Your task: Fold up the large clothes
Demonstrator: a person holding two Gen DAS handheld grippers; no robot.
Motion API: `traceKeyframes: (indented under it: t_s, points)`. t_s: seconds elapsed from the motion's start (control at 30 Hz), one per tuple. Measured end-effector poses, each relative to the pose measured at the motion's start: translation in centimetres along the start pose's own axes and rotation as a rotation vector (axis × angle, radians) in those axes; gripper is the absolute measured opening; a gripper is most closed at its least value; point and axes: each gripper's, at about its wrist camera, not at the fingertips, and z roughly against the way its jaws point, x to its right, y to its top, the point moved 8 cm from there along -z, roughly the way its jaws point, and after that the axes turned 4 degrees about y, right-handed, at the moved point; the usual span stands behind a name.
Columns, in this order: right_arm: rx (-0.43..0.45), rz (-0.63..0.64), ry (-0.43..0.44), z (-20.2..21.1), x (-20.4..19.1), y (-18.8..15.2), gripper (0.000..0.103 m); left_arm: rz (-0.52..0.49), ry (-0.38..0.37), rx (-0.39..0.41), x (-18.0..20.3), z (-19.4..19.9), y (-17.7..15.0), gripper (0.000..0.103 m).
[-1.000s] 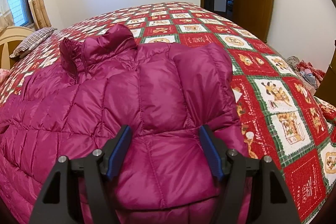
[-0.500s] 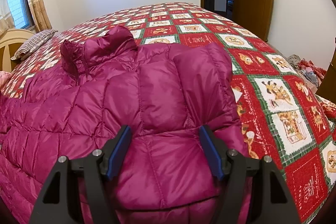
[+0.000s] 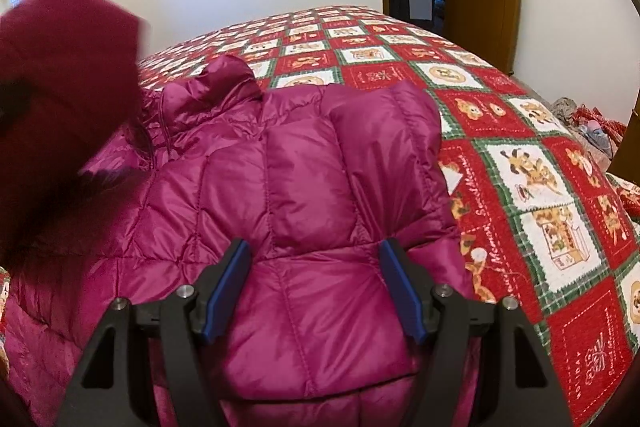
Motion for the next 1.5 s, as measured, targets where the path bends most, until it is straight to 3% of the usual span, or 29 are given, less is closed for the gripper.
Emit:
traceKeyframes:
  t_s: [0.2, 0.27, 0.37, 0.67, 0.93, 1.0, 1.07, 1.1, 1.13, 1.23, 1.27, 1.3, 1.33, 1.37, 1.4, 1.5]
  points:
    - [0.005, -0.013, 0.018, 0.1, 0.1, 0.0, 0.07, -0.014, -0.005, -0.122, 2.9, -3.1, -3.2, 0.004]
    - [0.008, -0.018, 0.022, 0.1, 0.1, 0.0, 0.07, -0.006, -0.072, -0.205, 3.8, -4.1, -4.6, 0.004]
    - [0.009, -0.023, 0.026, 0.1, 0.2, 0.0, 0.07, -0.015, -0.116, -0.287, 4.3, -4.4, -6.3, 0.005]
    - [0.006, -0.019, 0.023, 0.1, 0.2, 0.0, 0.07, 0.021, -0.218, -0.321, 2.6, -0.2, -8.7, 0.008]
    - [-0.012, -0.029, 0.033, 1.1, 0.2, 0.4, 0.072, -0.017, -0.2, -0.332, 2.0, 0.3, -10.0, 0.012]
    - [0.026, -0.093, 0.087, 3.1, 0.0, 1.1, 0.073, -0.018, -0.186, -0.32, 2.0, 0.1, -10.3, 0.012]
    - [0.044, -0.172, 0.213, 4.5, -1.0, 1.7, 0.074, -0.019, -0.171, -0.305, 2.1, 0.0, -10.5, 0.013]
    - [0.033, -0.19, 0.263, 4.7, -1.8, 2.0, 0.081, -0.02, -0.165, -0.303, 2.2, 0.0, -10.6, 0.013]
    - [0.017, -0.193, 0.289, 4.6, -2.3, 2.1, 0.088, -0.022, -0.157, -0.299, 2.2, 0.0, -10.6, 0.013]
    - [-0.113, -0.189, 0.348, 2.3, -4.4, 1.5, 0.088, -0.014, -0.15, -0.286, 2.0, 0.2, -10.3, 0.013]
    - [-0.183, -0.187, 0.361, 0.9, -5.1, 0.8, 0.084, -0.007, -0.15, -0.286, 1.8, 0.3, -10.3, 0.013]
    - [-0.227, -0.182, 0.358, 0.0, -5.5, 0.3, 0.064, 0.0, -0.152, -0.288, 1.6, 0.5, -10.4, 0.013]
    - [-0.233, -0.175, 0.368, -0.2, -5.8, 0.2, 0.038, 0.007, -0.156, -0.29, 1.4, 0.8, -10.5, 0.014]
    - [-0.233, -0.159, 0.401, -0.3, -6.3, 0.5, 0.025, 0.012, -0.164, -0.293, 1.1, 1.2, -10.6, 0.017]
    - [-0.226, -0.141, 0.409, -0.1, -6.7, 1.0, 0.02, 0.017, -0.169, -0.295, 1.0, 1.4, -10.7, 0.02]
    - [-0.127, -0.099, 0.377, 1.5, -6.5, 3.5, 0.018, 0.049, -0.193, -0.308, 0.0, 2.4, -10.9, 0.028]
